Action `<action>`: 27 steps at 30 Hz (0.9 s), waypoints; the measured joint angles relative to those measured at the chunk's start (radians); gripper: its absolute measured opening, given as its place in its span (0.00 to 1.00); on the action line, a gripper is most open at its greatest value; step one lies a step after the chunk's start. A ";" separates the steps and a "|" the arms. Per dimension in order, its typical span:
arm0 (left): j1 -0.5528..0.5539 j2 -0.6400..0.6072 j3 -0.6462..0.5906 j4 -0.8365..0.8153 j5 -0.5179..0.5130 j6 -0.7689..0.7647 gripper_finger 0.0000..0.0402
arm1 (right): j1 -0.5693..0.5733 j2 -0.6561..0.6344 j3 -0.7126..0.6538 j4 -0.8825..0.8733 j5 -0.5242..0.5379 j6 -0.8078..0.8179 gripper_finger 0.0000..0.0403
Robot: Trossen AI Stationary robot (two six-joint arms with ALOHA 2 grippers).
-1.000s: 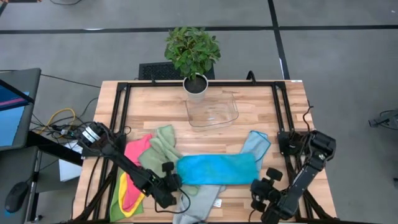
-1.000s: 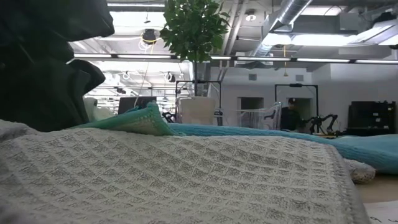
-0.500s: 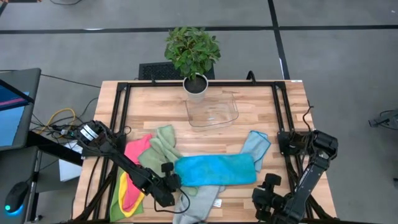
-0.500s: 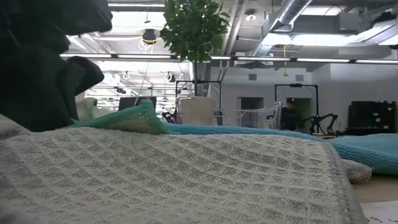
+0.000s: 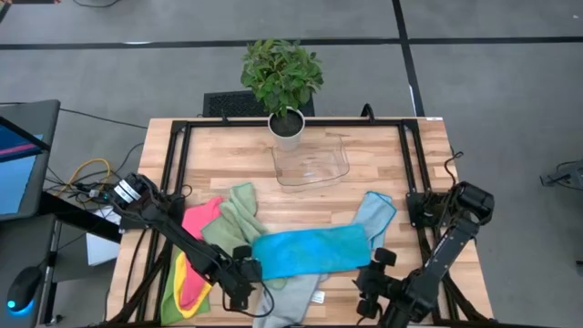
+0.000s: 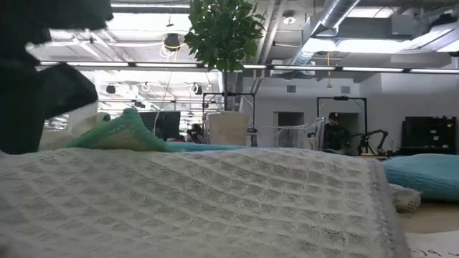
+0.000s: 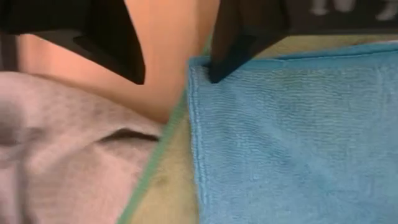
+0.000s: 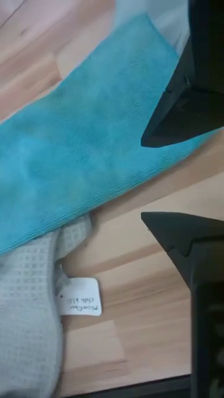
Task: Fold microfiber towels
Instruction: Fold the blue microfiber cloth
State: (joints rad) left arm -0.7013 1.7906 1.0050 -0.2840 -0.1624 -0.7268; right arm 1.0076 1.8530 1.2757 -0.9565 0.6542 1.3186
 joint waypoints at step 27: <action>0.076 -0.300 -0.027 0.261 -0.431 0.109 0.42 | 0.209 -0.091 -0.229 -0.047 0.196 0.867 0.27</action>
State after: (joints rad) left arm -0.6257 1.4901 0.9779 -0.0229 -0.5933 -0.6181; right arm 1.2162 1.7622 1.0471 -1.0033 0.8500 2.1858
